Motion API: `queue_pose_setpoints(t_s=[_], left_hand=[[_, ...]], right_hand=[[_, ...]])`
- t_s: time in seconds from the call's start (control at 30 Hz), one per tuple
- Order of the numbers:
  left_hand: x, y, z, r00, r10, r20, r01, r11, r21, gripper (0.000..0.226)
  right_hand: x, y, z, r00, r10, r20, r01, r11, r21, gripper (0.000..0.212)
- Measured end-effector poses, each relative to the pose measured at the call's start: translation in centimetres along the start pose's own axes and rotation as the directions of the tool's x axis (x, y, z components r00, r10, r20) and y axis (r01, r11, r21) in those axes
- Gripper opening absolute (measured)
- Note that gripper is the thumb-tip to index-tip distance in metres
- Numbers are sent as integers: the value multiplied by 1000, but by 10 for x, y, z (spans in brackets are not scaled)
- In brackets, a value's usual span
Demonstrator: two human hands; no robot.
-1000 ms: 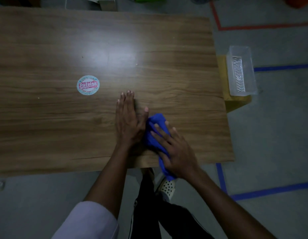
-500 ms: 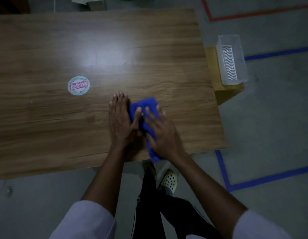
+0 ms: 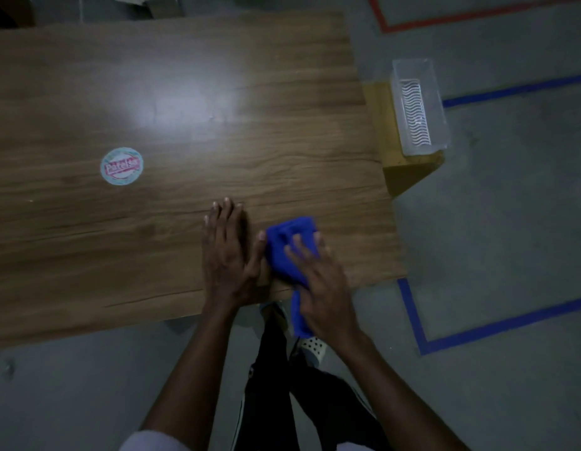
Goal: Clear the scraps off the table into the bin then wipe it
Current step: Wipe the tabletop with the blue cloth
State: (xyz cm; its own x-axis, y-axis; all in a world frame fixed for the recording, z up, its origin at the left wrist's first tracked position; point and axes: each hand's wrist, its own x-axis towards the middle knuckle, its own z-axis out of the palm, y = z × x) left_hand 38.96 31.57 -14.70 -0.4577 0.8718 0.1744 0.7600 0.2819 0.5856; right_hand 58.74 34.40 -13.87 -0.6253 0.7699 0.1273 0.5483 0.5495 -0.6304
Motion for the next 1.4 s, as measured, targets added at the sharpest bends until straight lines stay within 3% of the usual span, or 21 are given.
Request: queue_pose_setpoints(t_s=[0.07,0.1,0.17,0.2,0.23,0.27,0.3,0.37,0.4,0.5,0.63,0.73,0.8,0.87,0.93,1.0,1.1,1.2,1.3,1.4], left_hand=[[2,8,0,999,-35,-3,35,996,-82,61],[6,16,-3,997,-68,-23,65,989,-135,58],[18,30,-8,959,-269,-86,220,902,-371,50],[26,37,-10,898,-436,-62,336,769,-544,48],[39,44,-9,821,-570,33,420,563,-712,48],[52,46,-7,744,-657,123,488,408,-772,50],[67,48,-7,725,-679,113,516,427,-742,54],[97,42,-6,828,-535,-169,372,749,-548,67],[112,33,-1,857,-428,-287,263,842,-471,69],[171,24,9,883,-233,-407,57,914,-401,59],[245,15,22,942,-152,-300,43,939,-342,56],[299,16,30,973,-90,-214,30,962,-272,35],[336,9,38,989,-2,-145,-31,973,-228,26],[363,1,49,996,38,-76,-53,976,-213,35],[373,-6,59,999,27,-21,-31,974,-223,49],[371,-7,63,998,57,-8,-58,978,-201,59],[368,-12,66,999,32,-34,-41,951,-306,67],[369,-11,66,1000,8,-28,-18,929,-371,65],[362,-4,63,998,54,-32,-61,949,-310,57],[346,5,58,999,-15,-47,-3,931,-365,49]], right_hand=[[13,-12,-7,995,-63,76,48,981,190,62],[23,-12,-16,997,-15,81,-10,954,300,61],[48,-9,-38,981,184,69,-193,837,513,52],[62,-6,-51,953,296,68,-274,743,610,44],[79,-2,-63,922,383,61,-317,651,690,36],[97,5,-72,894,447,42,-328,587,741,28],[116,15,-78,873,487,11,-322,559,764,25],[157,33,-86,857,512,-56,-290,571,768,23],[178,40,-89,859,506,-77,-270,576,772,25],[236,59,-88,868,481,-119,-223,594,773,28],[310,79,-82,876,456,-159,-214,663,718,25],[367,99,-87,900,389,-198,-215,790,574,26],[408,124,-94,937,290,-194,-209,912,353,40],[448,152,-91,969,217,-121,-219,976,-3,51],[471,168,-74,960,269,-82,-281,921,-270,56],[476,169,-53,959,258,-117,-283,878,-387,59],[461,160,-48,997,71,13,-63,945,-320,63],[424,145,-61,979,-104,176,127,984,-127,68],[386,116,-79,964,-112,241,99,993,68,70],[398,109,-113,996,-11,84,-3,988,157,60]])
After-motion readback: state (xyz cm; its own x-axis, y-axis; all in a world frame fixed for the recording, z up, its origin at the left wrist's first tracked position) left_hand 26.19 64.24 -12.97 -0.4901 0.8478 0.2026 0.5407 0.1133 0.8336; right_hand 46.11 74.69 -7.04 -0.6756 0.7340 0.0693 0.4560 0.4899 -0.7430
